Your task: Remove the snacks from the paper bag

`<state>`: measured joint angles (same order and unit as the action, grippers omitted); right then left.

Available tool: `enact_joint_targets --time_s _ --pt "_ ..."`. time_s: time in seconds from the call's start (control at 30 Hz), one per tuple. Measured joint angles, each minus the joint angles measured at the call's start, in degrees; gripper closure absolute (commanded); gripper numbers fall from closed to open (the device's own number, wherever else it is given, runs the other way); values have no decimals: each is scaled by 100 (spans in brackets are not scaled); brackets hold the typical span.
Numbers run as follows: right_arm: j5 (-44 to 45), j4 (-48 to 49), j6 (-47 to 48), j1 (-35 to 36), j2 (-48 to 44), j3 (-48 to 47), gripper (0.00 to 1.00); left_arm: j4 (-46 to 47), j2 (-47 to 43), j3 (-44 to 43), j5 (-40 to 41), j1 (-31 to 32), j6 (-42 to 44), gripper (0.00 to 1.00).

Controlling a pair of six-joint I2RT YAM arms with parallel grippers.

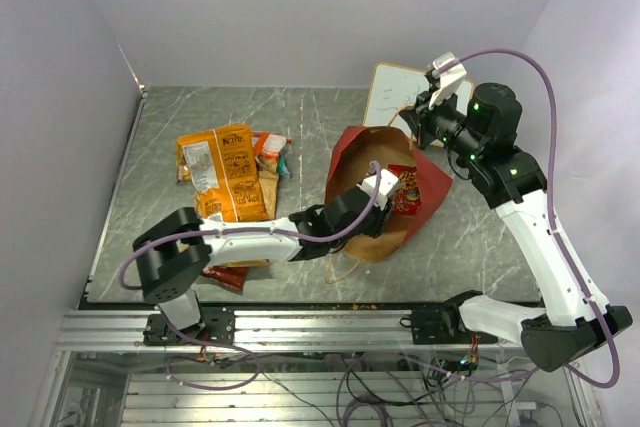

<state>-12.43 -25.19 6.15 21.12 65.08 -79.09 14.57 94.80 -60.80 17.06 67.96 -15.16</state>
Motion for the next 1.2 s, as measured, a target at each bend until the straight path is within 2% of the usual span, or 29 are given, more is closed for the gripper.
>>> enact_joint_targets --time_s 0.1,0.33,0.5,0.73,0.97,1.2 --pt "-7 -90 9 0 120 -199 100 592 463 0 258 -11 35 44" --pt "-116 -299 74 0 267 -468 100 1569 1888 -297 909 -15 214 25" --pt "-205 -302 72 140 269 -474 100 1873 2710 -975 1357 -70 264 11" --pt "-256 -295 79 374 267 -468 100 1840 3167 -1687 1829 -186 98 1" --pt "-258 -256 76 400 267 -470 100 1189 3259 -2312 1692 -461 -404 0" --pt "-157 -243 162 400 262 -468 100 625 3633 -3016 1261 -802 -756 16"
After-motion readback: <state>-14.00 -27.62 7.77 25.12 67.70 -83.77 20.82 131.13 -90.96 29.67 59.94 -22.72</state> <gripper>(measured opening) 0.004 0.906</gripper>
